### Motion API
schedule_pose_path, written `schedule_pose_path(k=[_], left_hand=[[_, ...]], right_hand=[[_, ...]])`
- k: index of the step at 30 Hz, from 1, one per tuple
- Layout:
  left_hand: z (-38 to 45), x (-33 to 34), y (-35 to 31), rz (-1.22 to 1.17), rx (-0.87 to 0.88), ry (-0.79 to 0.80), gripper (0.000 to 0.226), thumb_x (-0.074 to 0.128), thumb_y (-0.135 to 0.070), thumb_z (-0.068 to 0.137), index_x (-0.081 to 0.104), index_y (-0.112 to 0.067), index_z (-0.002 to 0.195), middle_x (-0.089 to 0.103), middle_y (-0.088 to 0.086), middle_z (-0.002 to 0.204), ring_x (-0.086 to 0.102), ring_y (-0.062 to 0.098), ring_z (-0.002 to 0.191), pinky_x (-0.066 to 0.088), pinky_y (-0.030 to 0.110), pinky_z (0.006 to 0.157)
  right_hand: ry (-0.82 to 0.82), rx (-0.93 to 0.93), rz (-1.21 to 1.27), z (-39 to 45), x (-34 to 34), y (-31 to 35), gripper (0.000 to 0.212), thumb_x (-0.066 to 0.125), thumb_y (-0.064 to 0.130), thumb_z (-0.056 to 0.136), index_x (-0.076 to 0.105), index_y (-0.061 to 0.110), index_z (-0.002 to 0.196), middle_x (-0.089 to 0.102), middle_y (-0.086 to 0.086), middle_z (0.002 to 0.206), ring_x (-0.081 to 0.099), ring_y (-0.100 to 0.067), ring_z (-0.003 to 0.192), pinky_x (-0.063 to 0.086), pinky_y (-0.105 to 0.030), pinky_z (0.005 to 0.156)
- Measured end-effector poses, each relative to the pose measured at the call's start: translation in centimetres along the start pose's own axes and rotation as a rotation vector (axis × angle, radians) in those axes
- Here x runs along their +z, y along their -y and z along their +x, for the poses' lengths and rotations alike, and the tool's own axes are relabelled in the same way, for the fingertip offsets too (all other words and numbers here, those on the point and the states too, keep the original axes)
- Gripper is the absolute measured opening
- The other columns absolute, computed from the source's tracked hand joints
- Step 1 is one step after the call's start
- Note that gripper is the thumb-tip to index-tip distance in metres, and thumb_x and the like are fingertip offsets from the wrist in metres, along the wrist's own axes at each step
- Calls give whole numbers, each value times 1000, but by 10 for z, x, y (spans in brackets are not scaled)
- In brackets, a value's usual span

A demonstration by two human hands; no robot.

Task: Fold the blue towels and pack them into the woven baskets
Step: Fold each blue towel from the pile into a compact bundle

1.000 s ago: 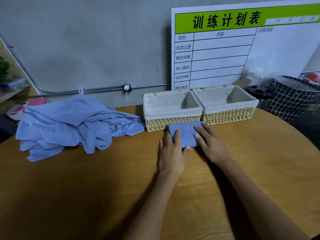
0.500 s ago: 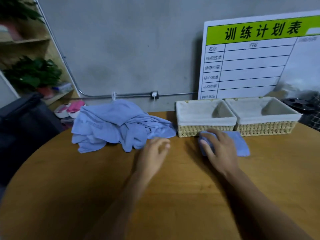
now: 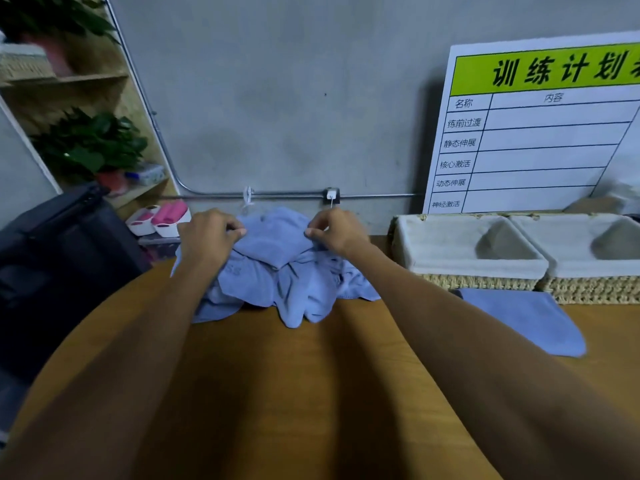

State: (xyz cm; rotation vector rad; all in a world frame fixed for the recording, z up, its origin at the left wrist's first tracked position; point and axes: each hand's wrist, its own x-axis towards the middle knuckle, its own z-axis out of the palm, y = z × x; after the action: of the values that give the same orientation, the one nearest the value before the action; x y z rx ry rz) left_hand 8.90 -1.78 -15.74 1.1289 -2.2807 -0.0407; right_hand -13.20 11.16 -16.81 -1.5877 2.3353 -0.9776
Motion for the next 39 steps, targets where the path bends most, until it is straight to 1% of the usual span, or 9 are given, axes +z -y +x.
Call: schedule_pose_path(k=[5, 9, 16, 21, 24, 31, 33, 36, 39], left_hand=[[-1, 8, -3, 139, 52, 76, 18, 66, -9, 83, 65, -21, 69, 65, 1, 83, 60, 31, 87, 45, 44, 82], [-5, 3, -11, 170, 49, 128, 20, 59, 0, 80, 60, -18, 71, 64, 1, 81, 59, 29, 88, 38, 39, 82], [-3, -66, -24, -404, 23, -354, 12, 68, -15, 87, 75, -17, 97, 72, -2, 88, 62, 14, 82, 46, 26, 77], [3, -139, -69, -556, 152, -646, 15, 64, -15, 83, 72, -20, 95, 66, -11, 84, 57, -5, 73, 49, 18, 76], [-8, -152, -100, -643, 148, -442, 20, 62, -15, 79, 60, -33, 89, 62, -11, 71, 59, 4, 68, 54, 32, 75], [-69, -166, -131, -854, 321, -370, 43, 58, 1, 91, 51, -41, 100, 59, -14, 78, 55, -4, 70, 44, 14, 69], [-95, -136, -127, -720, 341, -32, 55, 56, 5, 88, 53, -47, 105, 62, -15, 80, 57, 1, 70, 45, 19, 69], [-150, -84, -118, -477, 351, 678, 12, 65, -26, 95, 66, -26, 107, 68, -8, 79, 60, 11, 66, 51, 27, 66], [-192, -34, -103, -400, 296, 802, 30, 54, -30, 103, 70, -6, 96, 72, 4, 82, 64, 17, 61, 52, 22, 62]], right_hand=[[2, 42, -45, -2, 19, -7, 31, 71, 38, 89, 66, 19, 113, 68, -1, 104, 61, -23, 97, 50, -36, 83], [-5, 80, -36, -6, 28, -6, 27, 70, 32, 91, 61, 15, 72, 64, -3, 71, 64, -27, 79, 39, -28, 63], [-302, -88, -21, -20, -43, 24, 27, 69, 41, 89, 76, 15, 86, 75, -6, 84, 67, -27, 82, 54, -41, 73], [-645, -288, 157, -42, -153, 68, 21, 73, 40, 82, 78, 19, 82, 75, -1, 77, 65, -11, 71, 46, -30, 63], [-535, -256, 25, -63, -184, 76, 16, 75, 33, 83, 77, 17, 82, 74, -3, 77, 58, -10, 70, 44, -30, 65], [-539, -379, 91, -146, -223, 56, 8, 73, 23, 87, 72, 16, 83, 63, 5, 71, 50, 1, 61, 38, -15, 60], [-329, -380, -10, -170, -205, 40, 10, 76, 23, 86, 72, 14, 82, 63, 5, 72, 51, 3, 61, 38, -15, 61], [237, -272, -69, -216, -154, -5, 10, 74, 17, 89, 73, 18, 78, 66, 5, 70, 59, -5, 60, 46, -25, 60], [575, -27, 57, -260, -108, -50, 27, 61, 28, 99, 70, 7, 84, 70, -4, 73, 67, -15, 54, 58, -36, 62]])
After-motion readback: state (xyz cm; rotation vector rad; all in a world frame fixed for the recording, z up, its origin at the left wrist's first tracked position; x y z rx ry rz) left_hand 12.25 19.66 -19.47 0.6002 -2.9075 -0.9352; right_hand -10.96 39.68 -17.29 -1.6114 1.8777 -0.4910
